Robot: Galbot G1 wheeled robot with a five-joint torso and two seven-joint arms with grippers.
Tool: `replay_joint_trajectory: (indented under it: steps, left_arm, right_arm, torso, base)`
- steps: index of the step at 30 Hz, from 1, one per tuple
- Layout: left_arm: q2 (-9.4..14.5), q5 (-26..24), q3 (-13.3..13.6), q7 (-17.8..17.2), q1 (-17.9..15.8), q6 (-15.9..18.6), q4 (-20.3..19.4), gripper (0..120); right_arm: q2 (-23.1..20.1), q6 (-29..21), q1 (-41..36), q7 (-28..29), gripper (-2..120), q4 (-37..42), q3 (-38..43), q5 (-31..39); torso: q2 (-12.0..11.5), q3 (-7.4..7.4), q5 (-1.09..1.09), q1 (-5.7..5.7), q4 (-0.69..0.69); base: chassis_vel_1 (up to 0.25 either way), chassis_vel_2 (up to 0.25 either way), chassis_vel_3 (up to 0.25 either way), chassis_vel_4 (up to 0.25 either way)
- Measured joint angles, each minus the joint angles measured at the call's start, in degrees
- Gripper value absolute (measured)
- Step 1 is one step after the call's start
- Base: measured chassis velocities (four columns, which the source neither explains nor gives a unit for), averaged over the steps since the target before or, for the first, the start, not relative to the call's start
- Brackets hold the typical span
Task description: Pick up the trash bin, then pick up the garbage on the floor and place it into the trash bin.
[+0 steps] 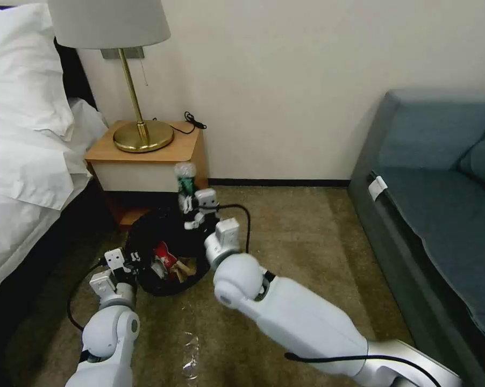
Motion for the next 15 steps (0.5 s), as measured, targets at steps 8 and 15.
replay_joint_trajectory:
  steps: [8, 15]
  left_arm:
    - [-0.23, -1.46, 1.22, -1.79, -0.15, 1.79, -0.75, 3]
    - [-0.40, -1.66, 2.21, -2.47, 0.00, 2.27, -1.16, 3]
  right_arm:
    - [0.70, 2.88, -0.66, -1.05, 14, -3.72, -1.82, -2.41]
    - [1.22, 4.20, -2.09, -1.57, 14, -5.91, -2.64, -4.11]
  torso:
    - [0.00, 0.00, 0.01, 0.00, 0.00]
    - [0.00, 0.00, 0.00, 0.00, -0.01]
  base:
    - [0.000, 0.000, 0.000, 0.000]
    - [0.000, 0.000, 0.000, 0.000]
